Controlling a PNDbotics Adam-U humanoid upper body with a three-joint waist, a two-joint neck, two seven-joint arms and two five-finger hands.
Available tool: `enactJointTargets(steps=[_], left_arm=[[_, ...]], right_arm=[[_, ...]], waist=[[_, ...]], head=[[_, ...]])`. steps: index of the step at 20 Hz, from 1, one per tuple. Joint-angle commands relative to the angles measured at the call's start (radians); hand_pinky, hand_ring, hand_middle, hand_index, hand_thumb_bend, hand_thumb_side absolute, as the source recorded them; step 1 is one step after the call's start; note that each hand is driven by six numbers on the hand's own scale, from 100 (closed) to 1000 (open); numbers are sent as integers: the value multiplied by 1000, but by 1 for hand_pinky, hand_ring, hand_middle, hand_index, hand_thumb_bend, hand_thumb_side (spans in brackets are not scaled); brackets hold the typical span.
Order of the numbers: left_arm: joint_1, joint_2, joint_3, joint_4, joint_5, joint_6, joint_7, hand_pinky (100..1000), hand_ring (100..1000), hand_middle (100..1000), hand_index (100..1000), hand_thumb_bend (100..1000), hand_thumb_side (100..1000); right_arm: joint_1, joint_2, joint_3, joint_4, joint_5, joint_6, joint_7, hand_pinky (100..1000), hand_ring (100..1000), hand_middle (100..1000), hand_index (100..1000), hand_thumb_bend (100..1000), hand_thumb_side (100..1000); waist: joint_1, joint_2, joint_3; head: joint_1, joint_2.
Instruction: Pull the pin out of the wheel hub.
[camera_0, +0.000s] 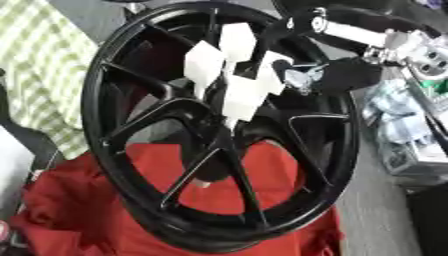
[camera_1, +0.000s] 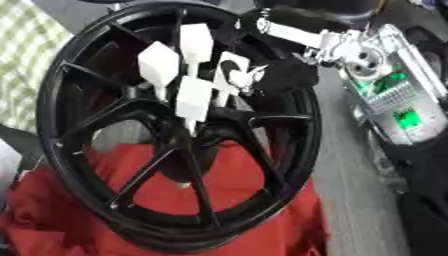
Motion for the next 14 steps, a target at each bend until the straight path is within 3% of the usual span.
enactJointTargets(steps=[1,7,14], left_arm=[[-8,6,9,-19,-8,4,1,583,692,636,774,100,766],[-11,5,7,-19,-13,5,-2,583,692,635,774,100,765],[-14,5,5,-19,-21,3,-8,583,692,633,772,100,766]], right_arm=[[-15,-10,-13,4,22,-7,-1,962,951,835,944,100,393],[-15,-5,-15,2,33,-8,-1,960,951,833,949,100,476],[-14,-3,-22,26,70,-7,-23,947,934,816,942,100,445]], waist=[[7,-10,1],[4,-2,3],[3,6,5]], head=[[-5,-4],[-5,-10],[-9,-16]])
